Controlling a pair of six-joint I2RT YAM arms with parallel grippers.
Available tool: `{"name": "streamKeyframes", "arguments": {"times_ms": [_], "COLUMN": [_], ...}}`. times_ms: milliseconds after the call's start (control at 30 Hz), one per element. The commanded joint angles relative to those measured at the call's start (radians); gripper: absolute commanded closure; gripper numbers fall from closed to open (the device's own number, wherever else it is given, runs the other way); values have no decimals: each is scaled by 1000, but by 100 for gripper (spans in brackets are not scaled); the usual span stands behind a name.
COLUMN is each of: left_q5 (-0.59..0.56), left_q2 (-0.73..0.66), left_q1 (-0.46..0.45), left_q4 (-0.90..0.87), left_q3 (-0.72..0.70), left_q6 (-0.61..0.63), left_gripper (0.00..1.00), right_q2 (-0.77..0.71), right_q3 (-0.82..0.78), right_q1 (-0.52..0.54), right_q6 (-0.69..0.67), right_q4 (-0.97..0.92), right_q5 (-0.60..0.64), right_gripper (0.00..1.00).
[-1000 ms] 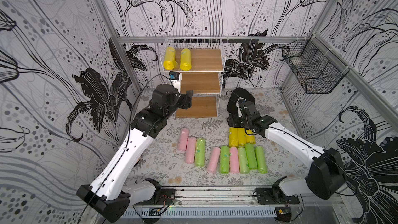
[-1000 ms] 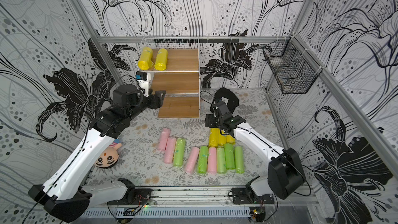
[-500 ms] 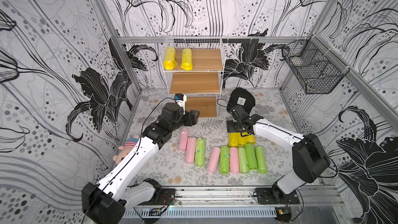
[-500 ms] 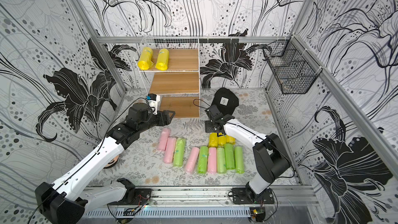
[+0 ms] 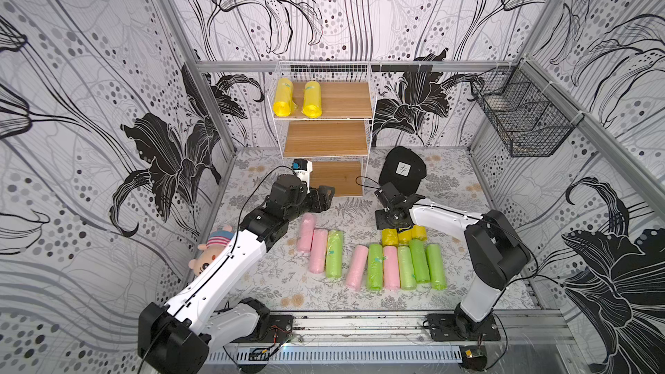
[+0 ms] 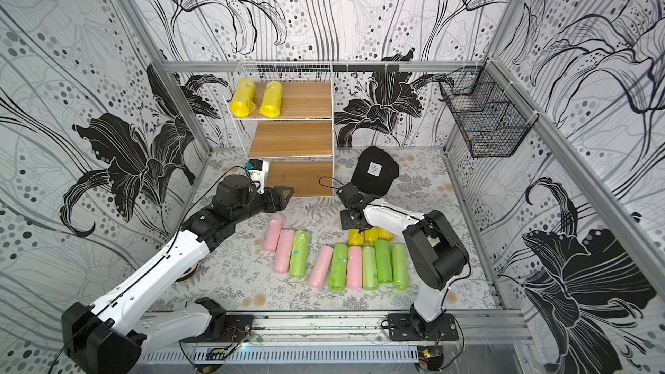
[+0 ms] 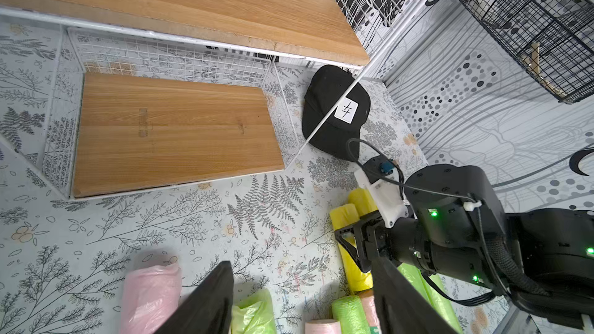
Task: Sort the rolls of trash bags by color and place them on the shelf
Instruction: Pick up the roll of trash bags from the center of the board.
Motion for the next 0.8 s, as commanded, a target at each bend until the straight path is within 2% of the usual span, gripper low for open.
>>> {"name": "streamKeyframes", "arguments": {"times_ms": [0,67,233,467,767], "left_q5": [19,19,14,2,-7], "left_q2": [-4,-1,-6,-22,-39], "left_q1": [-8,-8,-8,-8,-8], "left_q4": [55,55,42,36,26], "left_q3": [-12,-13,-7,-7,-21], "left_q6": [15,21,39,46,49], "left_gripper": [30,29,29,29,29], "right_q2": [2,6,55,119,217], "right_q3": [20,33,81,132,206], "right_q1": [38,39,39,39,39], "right_q6": [19,22,-38,-100,-165], "right_q4": [25,12,-80,-108,-106], "right_q5": [-40,-42,70,37,53], "right_gripper": [33,33,29,21,41]}}
